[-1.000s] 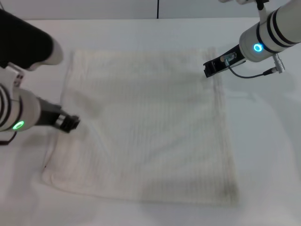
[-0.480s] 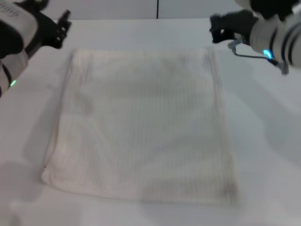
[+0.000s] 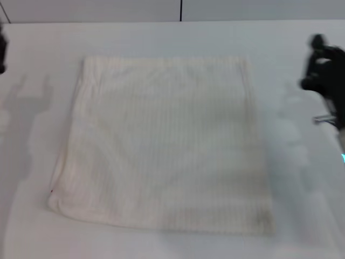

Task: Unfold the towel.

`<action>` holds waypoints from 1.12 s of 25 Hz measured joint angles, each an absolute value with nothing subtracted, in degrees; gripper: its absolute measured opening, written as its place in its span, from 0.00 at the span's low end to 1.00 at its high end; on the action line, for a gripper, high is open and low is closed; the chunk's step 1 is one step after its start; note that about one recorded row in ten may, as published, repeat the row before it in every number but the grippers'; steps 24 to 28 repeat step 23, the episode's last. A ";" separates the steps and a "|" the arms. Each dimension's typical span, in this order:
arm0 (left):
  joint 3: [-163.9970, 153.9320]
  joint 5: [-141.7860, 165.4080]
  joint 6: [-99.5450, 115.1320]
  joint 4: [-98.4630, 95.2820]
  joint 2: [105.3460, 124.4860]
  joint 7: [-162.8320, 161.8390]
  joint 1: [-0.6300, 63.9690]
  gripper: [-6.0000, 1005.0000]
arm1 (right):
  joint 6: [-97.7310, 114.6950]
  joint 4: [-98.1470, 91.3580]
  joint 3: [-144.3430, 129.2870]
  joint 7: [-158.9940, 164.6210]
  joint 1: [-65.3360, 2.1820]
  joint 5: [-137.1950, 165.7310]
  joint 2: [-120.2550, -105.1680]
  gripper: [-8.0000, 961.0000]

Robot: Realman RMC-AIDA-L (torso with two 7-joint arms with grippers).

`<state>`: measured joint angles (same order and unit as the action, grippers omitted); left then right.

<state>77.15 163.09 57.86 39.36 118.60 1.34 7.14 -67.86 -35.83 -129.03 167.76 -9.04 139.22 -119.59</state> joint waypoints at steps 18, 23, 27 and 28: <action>76.81 155.68 69.88 18.95 118.90 -4.01 10.49 0.78 | -79.68 -25.89 -136.25 169.18 -7.66 127.61 -119.89 0.33; 75.85 155.65 70.15 18.56 119.00 -3.84 10.16 0.78 | -79.44 -25.34 -136.20 169.18 -7.52 127.43 -119.89 0.40; 75.85 155.65 70.15 18.56 119.00 -3.84 10.16 0.78 | -79.44 -25.34 -136.20 169.18 -7.52 127.43 -119.89 0.40; 75.85 155.65 70.15 18.56 119.00 -3.84 10.16 0.78 | -79.44 -25.34 -136.20 169.18 -7.52 127.43 -119.89 0.40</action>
